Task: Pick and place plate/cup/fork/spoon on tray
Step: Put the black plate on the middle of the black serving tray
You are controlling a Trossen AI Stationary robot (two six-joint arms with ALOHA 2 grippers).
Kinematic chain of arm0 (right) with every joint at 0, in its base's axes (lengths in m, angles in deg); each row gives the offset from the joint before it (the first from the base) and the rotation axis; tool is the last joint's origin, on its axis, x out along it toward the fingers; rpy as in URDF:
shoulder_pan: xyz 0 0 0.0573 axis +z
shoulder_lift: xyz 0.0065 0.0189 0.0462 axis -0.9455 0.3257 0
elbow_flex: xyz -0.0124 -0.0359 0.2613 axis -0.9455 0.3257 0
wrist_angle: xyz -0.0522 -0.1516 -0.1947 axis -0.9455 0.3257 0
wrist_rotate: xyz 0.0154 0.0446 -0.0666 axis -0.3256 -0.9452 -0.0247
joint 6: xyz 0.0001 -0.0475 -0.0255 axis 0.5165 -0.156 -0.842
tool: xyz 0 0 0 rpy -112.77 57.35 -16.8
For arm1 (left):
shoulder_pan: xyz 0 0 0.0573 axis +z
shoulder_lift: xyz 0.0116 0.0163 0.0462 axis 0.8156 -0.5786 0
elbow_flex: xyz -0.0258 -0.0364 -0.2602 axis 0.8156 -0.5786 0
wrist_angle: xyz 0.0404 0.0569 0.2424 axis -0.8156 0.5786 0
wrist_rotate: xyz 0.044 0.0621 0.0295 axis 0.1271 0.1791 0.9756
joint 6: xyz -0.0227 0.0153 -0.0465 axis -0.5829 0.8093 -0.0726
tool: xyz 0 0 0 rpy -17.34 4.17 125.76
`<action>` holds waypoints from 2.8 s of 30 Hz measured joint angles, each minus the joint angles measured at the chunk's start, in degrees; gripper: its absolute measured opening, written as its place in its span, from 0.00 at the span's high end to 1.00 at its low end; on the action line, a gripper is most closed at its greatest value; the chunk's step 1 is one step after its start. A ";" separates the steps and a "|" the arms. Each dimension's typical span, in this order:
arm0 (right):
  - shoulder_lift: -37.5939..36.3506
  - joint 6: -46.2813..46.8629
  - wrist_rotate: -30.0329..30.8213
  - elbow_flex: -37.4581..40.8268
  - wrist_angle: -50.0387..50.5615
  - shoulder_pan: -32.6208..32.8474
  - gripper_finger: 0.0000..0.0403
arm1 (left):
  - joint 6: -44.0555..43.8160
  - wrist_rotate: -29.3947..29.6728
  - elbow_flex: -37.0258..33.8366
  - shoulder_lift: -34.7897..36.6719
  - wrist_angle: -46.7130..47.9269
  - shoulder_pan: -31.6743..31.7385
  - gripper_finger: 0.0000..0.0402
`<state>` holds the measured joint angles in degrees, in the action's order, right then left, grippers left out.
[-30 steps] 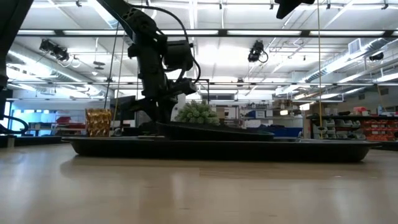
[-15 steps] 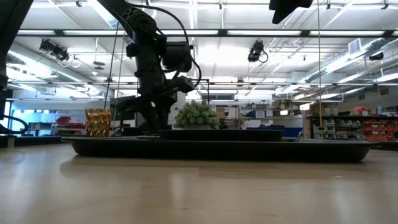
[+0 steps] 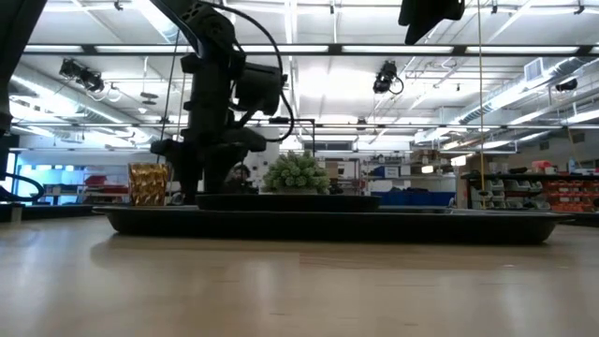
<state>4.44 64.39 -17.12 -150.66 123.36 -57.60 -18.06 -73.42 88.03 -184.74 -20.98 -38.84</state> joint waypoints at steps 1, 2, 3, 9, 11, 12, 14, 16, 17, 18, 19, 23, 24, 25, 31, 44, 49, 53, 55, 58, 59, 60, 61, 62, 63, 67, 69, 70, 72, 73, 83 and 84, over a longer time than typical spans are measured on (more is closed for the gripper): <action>0.00 -0.03 0.24 0.00 0.01 0.02 0.50 | -0.20 0.01 0.00 0.00 -0.22 -0.38 0.53; 0.00 -0.07 0.42 0.00 0.01 0.02 0.50 | -0.41 0.06 0.00 0.00 -0.59 -0.71 0.53; 0.00 -0.20 0.78 0.00 0.01 0.02 0.50 | -0.70 0.00 0.00 0.01 -1.08 -0.98 0.53; 0.02 -2.08 1.41 0.02 0.00 -0.41 0.50 | -1.47 -1.92 0.00 3.03 -6.04 -1.95 0.53; 0.02 -2.82 1.42 0.02 -0.02 -0.82 0.50 | -1.49 -3.52 0.00 3.31 -8.99 -1.93 0.53; 0.02 -3.06 1.43 0.02 -0.02 -1.00 0.50 | -1.52 -3.80 0.00 3.32 -9.73 -1.93 0.53; 0.02 -3.08 1.45 0.02 -0.01 -1.34 0.50 | -1.69 -3.89 0.00 3.30 -9.91 -1.93 0.53; 0.02 -3.03 1.49 0.02 -0.01 -1.37 0.50 | -1.48 -3.77 0.00 3.21 -9.89 -2.25 0.53; 0.02 -2.91 1.45 0.02 0.01 -1.31 0.50 | -1.45 -3.63 0.00 3.19 -9.84 -2.28 0.53; 0.02 -2.72 1.42 0.02 0.01 -1.29 0.50 | -1.36 -3.63 0.00 3.26 -9.92 -2.26 0.53; 0.02 -2.37 1.40 0.02 0.01 -1.11 0.50 | -1.00 -3.68 0.00 3.49 -9.74 -2.30 0.53; 0.02 -1.22 1.42 0.02 0.06 -0.40 0.50 | 0.49 -2.30 0.00 6.11 -5.62 -1.49 0.53; 0.02 -1.11 1.40 0.02 0.03 -0.21 0.50 | 0.55 -0.86 0.00 6.81 -4.33 -0.95 0.53; 0.02 -1.07 1.38 0.02 -0.01 -0.03 0.50 | 0.73 0.42 0.00 7.37 -3.03 -0.25 0.53; 0.02 -0.49 1.50 0.02 0.13 0.09 0.50 | 2.58 0.11 0.02 6.76 -2.51 3.51 0.57; 0.02 0.59 -0.22 0.02 0.60 0.85 0.50 | 5.27 6.33 -7.47 6.21 -8.17 3.01 0.97; 0.02 -1.52 -0.43 0.02 0.61 0.61 0.50 | 2.78 5.02 -11.18 6.21 -13.37 0.35 0.98; 0.02 -1.70 -0.41 0.02 0.65 0.52 0.50 | 3.01 5.02 -11.28 6.21 -14.84 -2.07 0.99; 0.02 -1.72 -0.43 0.02 0.63 0.52 0.50 | 3.03 5.04 -11.29 6.21 -16.17 -3.28 0.99; 0.02 -2.19 -0.43 0.02 0.63 0.46 0.50 | 3.40 3.74 -11.28 6.21 -17.52 -4.73 0.98; 0.02 -2.24 -0.43 0.02 0.64 0.43 0.50 | 4.40 3.08 -11.28 6.21 -17.36 -5.09 0.98; 0.02 -2.30 -0.43 0.02 0.65 0.42 0.50 | 5.36 2.62 -11.28 6.21 -16.89 -5.40 0.98; 0.02 -2.42 -0.42 0.02 0.65 0.42 0.50 | 6.21 2.51 -11.28 6.21 -15.75 -5.67 0.98; 0.02 -2.58 -0.46 0.02 0.65 0.42 0.50 | 6.52 2.53 -11.28 6.21 -14.10 -5.86 0.99; 0.02 -2.66 -0.60 0.02 0.65 0.42 0.50 | 6.60 2.51 -11.26 6.21 -12.03 -6.02 0.99; 0.02 -2.60 -0.63 0.02 0.65 0.42 0.50 | 6.60 2.31 -11.28 6.21 -4.90 -8.28 0.99; 0.02 -2.57 -0.63 0.02 0.76 0.42 0.50 | 6.52 -0.24 -11.28 6.23 -3.69 -10.43 0.99; 0.02 -2.26 -0.61 0.02 0.85 0.42 0.50 | 6.27 -1.83 -11.28 6.23 -3.69 -11.78 0.99; 0.02 -1.44 -0.36 0.02 1.07 0.42 0.50 | 5.64 -4.08 -11.28 6.23 -3.92 -14.49 0.99; 0.02 -1.36 -0.34 0.02 1.07 0.42 0.50 | 4.80 -4.79 -11.28 6.23 -3.94 -15.85 0.99; 0.02 -4.35 -0.39 0.02 1.28 0.47 0.50 | -5.21 -4.82 -11.23 6.14 -4.18 -26.62 0.99; 0.02 -4.90 -0.39 0.02 1.28 0.48 0.50 | -6.05 -4.82 -11.23 6.14 -4.38 -27.42 0.99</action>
<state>4.46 59.50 -17.51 -150.63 124.64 -57.12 -24.11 -78.24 76.80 -178.60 -25.37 -66.26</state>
